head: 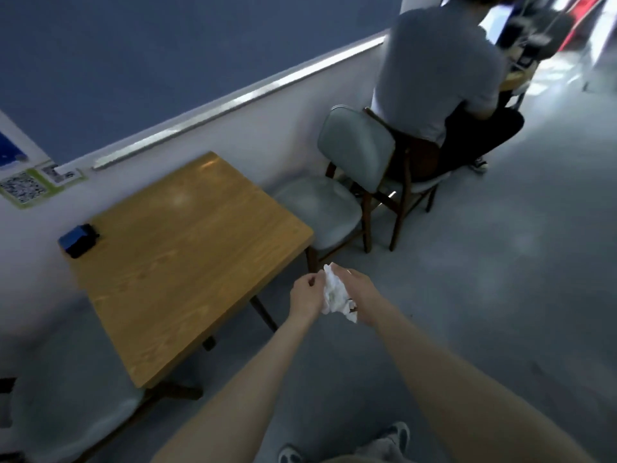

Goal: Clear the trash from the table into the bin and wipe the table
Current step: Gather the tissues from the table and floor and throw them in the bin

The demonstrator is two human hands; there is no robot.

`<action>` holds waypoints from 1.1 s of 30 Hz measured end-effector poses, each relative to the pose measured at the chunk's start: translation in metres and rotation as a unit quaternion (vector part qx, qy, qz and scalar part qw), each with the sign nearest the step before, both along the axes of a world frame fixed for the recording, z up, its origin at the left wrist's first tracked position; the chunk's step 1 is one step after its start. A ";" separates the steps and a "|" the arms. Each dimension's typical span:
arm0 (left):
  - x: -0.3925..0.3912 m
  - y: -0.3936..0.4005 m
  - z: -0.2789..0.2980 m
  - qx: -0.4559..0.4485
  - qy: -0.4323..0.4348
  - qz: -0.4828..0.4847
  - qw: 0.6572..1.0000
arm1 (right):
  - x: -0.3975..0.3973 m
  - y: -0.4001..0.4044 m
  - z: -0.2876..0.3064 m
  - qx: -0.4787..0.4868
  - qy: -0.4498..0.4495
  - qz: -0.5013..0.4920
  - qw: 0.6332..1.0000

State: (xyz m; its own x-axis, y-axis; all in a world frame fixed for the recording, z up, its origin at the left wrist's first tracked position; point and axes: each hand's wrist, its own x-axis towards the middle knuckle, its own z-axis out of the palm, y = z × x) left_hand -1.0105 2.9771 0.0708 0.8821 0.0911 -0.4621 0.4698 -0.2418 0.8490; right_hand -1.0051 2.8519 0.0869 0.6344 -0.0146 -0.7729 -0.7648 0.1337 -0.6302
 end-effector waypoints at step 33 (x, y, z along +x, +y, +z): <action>0.133 -0.629 -0.026 -0.010 0.033 -0.389 0.921 | 0.046 -0.582 -0.019 -0.068 -0.022 -0.401 0.913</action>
State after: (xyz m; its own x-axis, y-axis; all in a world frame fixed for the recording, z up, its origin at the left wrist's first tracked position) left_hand -0.8780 2.3483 0.0451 0.6466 -0.5649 -0.5126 0.2126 -0.5119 0.8323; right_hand -0.9594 2.2695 0.0678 0.4074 -0.5819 -0.7038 -0.4288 0.5586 -0.7100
